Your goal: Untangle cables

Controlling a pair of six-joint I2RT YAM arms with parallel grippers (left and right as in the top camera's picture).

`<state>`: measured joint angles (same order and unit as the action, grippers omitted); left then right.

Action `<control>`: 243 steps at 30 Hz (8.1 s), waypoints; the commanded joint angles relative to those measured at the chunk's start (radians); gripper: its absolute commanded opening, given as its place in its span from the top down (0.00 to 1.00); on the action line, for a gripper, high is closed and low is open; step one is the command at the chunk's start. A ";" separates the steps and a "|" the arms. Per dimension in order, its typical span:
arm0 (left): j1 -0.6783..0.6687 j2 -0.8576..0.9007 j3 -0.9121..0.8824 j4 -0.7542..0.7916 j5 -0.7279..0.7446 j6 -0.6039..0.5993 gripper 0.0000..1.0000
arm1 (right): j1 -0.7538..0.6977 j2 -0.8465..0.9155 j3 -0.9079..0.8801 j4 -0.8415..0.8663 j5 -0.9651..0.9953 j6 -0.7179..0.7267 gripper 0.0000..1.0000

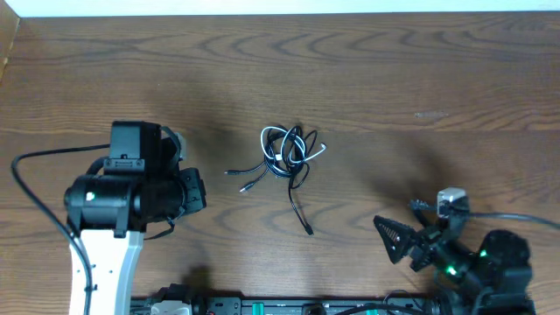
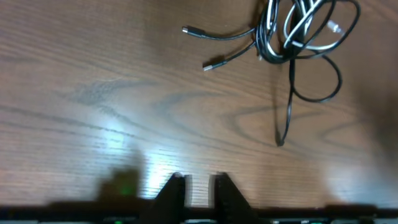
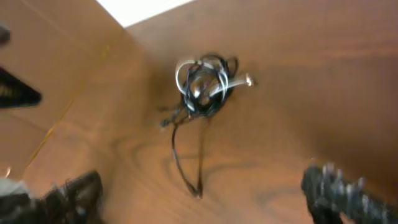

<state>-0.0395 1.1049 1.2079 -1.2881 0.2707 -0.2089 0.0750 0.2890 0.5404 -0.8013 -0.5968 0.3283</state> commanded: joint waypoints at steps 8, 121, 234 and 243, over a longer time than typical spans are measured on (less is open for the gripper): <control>-0.003 0.153 -0.013 0.126 0.075 0.000 0.44 | -0.002 0.593 0.466 -0.478 -0.064 -0.161 0.01; -0.534 0.477 -0.091 0.433 0.298 0.338 0.92 | 0.426 1.226 0.469 0.040 0.135 0.488 0.47; -0.534 0.477 -0.092 0.478 0.312 0.431 0.92 | 0.126 1.225 0.469 -0.189 -0.089 0.016 0.21; -0.534 0.477 -0.092 0.514 0.324 0.324 0.93 | 0.208 1.225 0.469 -0.200 -0.120 0.073 0.67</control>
<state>-0.5777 1.5898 1.1202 -0.7841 0.5858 0.1867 0.2424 1.5154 1.0054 -1.0271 -0.6815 0.3584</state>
